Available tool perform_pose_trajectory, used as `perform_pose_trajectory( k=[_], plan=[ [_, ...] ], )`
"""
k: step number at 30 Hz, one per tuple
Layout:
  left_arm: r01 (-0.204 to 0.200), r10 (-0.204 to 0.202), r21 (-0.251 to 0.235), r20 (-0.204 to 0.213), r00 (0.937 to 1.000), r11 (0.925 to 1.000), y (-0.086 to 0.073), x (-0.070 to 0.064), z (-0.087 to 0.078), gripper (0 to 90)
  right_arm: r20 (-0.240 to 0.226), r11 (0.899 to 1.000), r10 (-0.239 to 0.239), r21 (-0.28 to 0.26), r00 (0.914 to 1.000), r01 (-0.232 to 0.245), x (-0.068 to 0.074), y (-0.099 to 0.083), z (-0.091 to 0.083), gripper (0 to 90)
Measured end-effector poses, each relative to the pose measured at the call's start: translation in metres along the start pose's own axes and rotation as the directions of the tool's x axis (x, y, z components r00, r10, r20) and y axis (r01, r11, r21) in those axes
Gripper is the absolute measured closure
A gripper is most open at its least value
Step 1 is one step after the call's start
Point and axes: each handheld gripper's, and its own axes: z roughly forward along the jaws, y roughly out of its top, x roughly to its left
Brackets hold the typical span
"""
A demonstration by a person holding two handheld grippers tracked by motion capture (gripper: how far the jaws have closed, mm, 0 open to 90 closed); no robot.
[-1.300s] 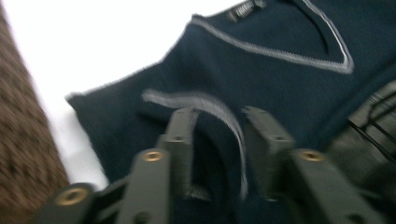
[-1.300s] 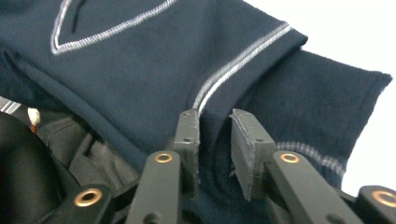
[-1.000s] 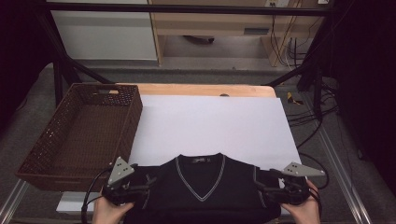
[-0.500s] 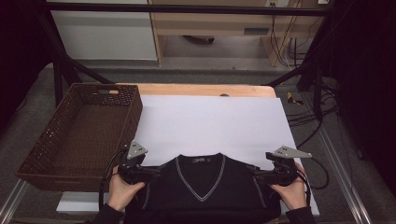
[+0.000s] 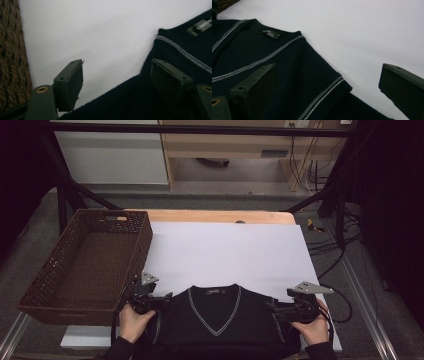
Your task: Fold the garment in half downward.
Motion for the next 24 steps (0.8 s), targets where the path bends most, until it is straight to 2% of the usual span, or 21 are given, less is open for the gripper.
perform_pose_trajectory(
  k=[2,4,5,10,15,24],
  plan=[
    [0.004,-0.004,0.010,-0.007,1.0000,0.9999,-0.001,0.001,0.002,31.6,0.002,1.000,0.000,0.005,1.0000,0.000,0.000,-0.001,0.001,2.6],
    [-0.011,0.011,0.026,-0.012,0.9999,0.9996,-0.002,0.000,0.004,36.0,0.002,1.000,-0.003,0.010,1.0000,0.003,0.000,-0.002,0.001,2.4],
    [-0.018,0.019,0.036,-0.022,0.9996,0.9992,-0.002,-0.001,0.006,36.7,0.001,1.000,-0.006,0.009,1.0000,0.006,-0.001,-0.002,0.001,2.4],
    [-0.022,0.024,0.078,-0.021,0.9995,0.9967,-0.003,-0.001,0.011,42.1,-0.001,1.000,-0.001,0.015,1.0000,0.001,-0.001,-0.004,0.001,2.3],
    [-0.019,0.017,0.110,0.016,0.9997,0.9938,-0.005,0.000,0.013,44.7,-0.010,1.000,0.006,0.018,0.9999,-0.006,-0.001,-0.004,0.001,2.1],
    [-0.030,0.018,0.136,0.086,0.9961,0.9902,-0.008,0.001,0.009,47.7,-0.010,1.000,0.000,0.021,1.0000,0.000,-0.002,-0.005,0.002,1.7]
  ],
)
